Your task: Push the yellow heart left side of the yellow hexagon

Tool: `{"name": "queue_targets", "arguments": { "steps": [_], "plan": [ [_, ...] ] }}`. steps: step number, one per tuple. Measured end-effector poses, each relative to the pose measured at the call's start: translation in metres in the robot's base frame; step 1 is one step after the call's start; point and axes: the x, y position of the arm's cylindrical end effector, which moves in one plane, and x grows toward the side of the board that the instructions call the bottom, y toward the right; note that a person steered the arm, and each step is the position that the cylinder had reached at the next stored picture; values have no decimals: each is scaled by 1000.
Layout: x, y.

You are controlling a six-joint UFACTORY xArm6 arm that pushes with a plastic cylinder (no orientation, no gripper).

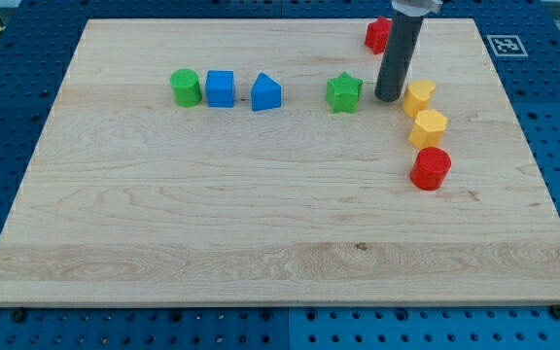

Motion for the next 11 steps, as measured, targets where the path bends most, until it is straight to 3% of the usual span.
{"name": "queue_targets", "arguments": {
  "steps": [4, 6, 11],
  "plan": [
    [-2, -71],
    [-21, 22],
    [-19, 70]
  ]
}}
